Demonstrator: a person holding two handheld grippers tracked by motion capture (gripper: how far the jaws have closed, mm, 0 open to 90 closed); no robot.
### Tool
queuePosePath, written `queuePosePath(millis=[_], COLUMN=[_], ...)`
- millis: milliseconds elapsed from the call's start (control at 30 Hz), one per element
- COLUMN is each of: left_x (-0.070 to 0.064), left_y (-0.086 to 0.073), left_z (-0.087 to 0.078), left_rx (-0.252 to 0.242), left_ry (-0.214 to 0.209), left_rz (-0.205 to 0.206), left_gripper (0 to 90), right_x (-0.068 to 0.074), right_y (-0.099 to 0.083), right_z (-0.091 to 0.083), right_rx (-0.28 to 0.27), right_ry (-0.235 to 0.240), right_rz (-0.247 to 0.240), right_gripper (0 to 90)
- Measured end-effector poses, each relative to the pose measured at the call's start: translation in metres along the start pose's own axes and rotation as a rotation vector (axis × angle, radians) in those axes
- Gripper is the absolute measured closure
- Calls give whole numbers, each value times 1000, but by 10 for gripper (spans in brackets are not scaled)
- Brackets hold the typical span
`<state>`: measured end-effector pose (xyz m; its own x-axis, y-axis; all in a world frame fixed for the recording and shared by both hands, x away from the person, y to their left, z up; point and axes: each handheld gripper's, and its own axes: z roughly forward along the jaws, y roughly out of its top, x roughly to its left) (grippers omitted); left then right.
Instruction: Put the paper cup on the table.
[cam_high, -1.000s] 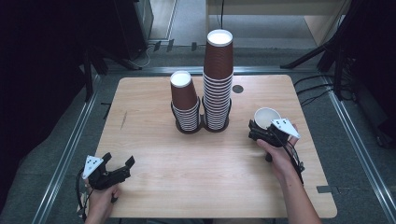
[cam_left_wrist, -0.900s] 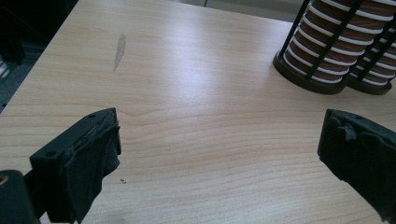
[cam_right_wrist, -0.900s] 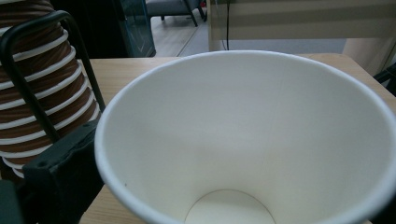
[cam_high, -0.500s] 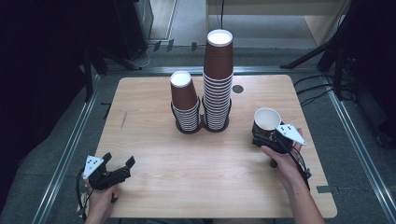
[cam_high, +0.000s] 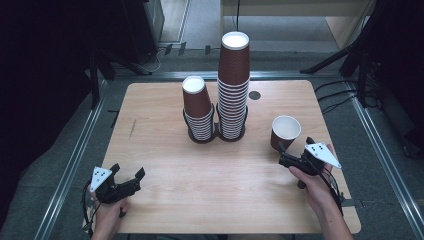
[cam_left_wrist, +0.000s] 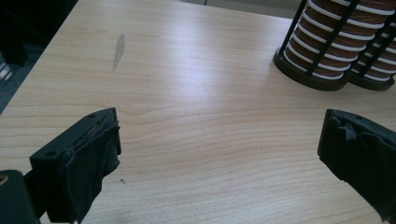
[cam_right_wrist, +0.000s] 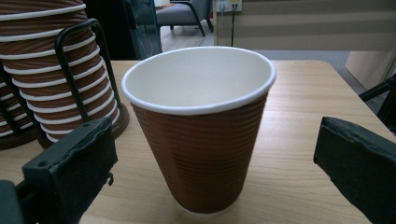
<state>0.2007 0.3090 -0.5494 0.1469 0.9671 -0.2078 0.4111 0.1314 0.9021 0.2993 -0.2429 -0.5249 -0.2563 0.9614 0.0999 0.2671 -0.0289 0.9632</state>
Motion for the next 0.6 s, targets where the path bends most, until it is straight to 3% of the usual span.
queuePosePath(millis=[600], left_x=[-1], left_y=[0], left_z=[0], left_rx=[2], left_ry=[6], left_rz=[7], left_gripper=[0], right_x=[-27], right_y=[-15], right_z=[-34], right_rx=[-20], right_ry=[-39], right_rz=[18], right_gripper=[0])
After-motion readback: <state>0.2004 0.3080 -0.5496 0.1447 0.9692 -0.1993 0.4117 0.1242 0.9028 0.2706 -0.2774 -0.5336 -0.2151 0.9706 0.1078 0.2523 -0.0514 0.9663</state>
